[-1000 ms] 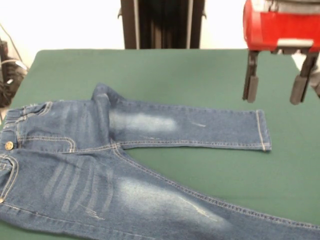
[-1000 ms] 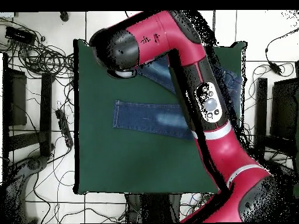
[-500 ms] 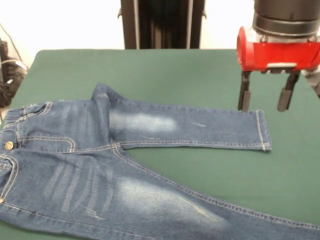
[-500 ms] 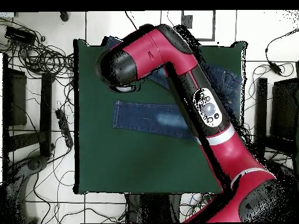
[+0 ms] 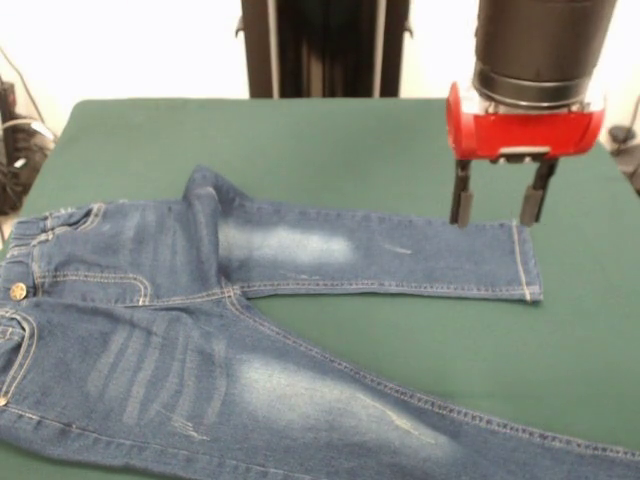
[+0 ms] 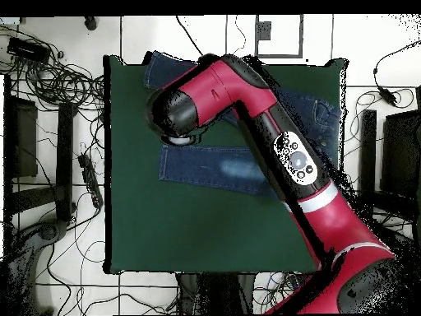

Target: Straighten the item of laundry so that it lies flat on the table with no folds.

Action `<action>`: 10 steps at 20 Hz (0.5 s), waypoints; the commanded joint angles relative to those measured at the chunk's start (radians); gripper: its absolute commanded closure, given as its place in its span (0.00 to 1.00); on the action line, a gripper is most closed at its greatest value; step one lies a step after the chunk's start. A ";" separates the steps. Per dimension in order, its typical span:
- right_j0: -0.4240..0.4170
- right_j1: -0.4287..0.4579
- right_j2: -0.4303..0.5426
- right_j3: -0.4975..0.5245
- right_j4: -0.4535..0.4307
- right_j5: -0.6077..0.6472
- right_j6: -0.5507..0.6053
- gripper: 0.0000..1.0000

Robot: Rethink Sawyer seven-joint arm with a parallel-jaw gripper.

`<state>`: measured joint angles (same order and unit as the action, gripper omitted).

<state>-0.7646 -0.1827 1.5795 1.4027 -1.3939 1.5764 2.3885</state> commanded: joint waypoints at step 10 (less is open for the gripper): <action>0.043 -0.103 -0.371 0.191 0.127 -0.211 0.372 0.00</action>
<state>-0.7597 -0.2577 1.4259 1.4913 -1.2734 1.4981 2.5224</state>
